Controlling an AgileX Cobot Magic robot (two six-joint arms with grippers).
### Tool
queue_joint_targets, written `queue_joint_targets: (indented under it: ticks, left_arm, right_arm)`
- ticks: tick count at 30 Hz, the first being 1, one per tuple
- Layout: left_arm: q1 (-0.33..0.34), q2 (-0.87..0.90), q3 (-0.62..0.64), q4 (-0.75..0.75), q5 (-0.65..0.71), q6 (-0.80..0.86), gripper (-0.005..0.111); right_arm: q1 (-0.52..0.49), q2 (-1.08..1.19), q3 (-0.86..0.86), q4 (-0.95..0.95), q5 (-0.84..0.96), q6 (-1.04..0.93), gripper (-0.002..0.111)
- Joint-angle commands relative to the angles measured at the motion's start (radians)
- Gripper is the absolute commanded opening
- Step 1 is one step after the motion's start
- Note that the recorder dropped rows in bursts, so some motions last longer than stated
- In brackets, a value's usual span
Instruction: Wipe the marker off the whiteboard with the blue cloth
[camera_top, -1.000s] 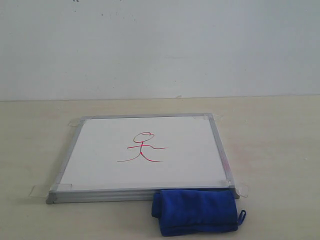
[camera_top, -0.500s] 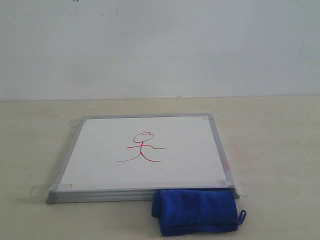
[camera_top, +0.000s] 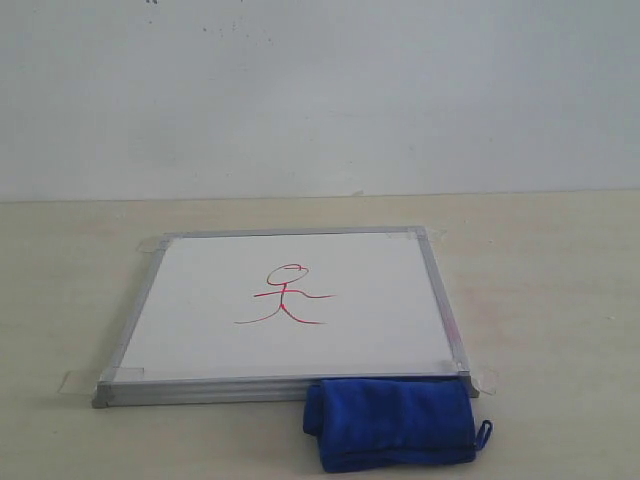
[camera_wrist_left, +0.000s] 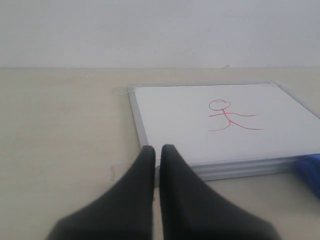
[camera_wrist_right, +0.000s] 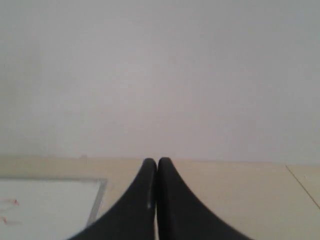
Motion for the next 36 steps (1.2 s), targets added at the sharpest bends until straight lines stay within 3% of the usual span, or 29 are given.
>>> queue_joint_targets:
  ticks: [1,8,12,22,36]
  left_arm:
    - [0.001,-0.003,0.004,-0.001,-0.003,0.005,0.004]
    - [0.001,-0.003,0.004,-0.001,-0.003,0.005,0.004]
    - [0.001,-0.003,0.004,-0.001,-0.003,0.005,0.004]
    - [0.001,-0.003,0.004,-0.001,-0.003,0.005,0.004]
    - [0.001,-0.003,0.004,-0.001,-0.003,0.005,0.004]
  right_arm:
    - [-0.001,0.13,-0.096,0.117,0.193,-0.209,0.0]
    - [-0.001,0.406,-0.233,0.66,0.592,-0.966,0.0]
    - [-0.001,0.552,-0.282,0.789,0.739,-1.045,0.0]
    - [0.044,0.766,-0.369,0.735,0.736,-1.037,0.0]
    - [0.503,0.982,-0.427,0.212,0.581,-0.92,0.0]
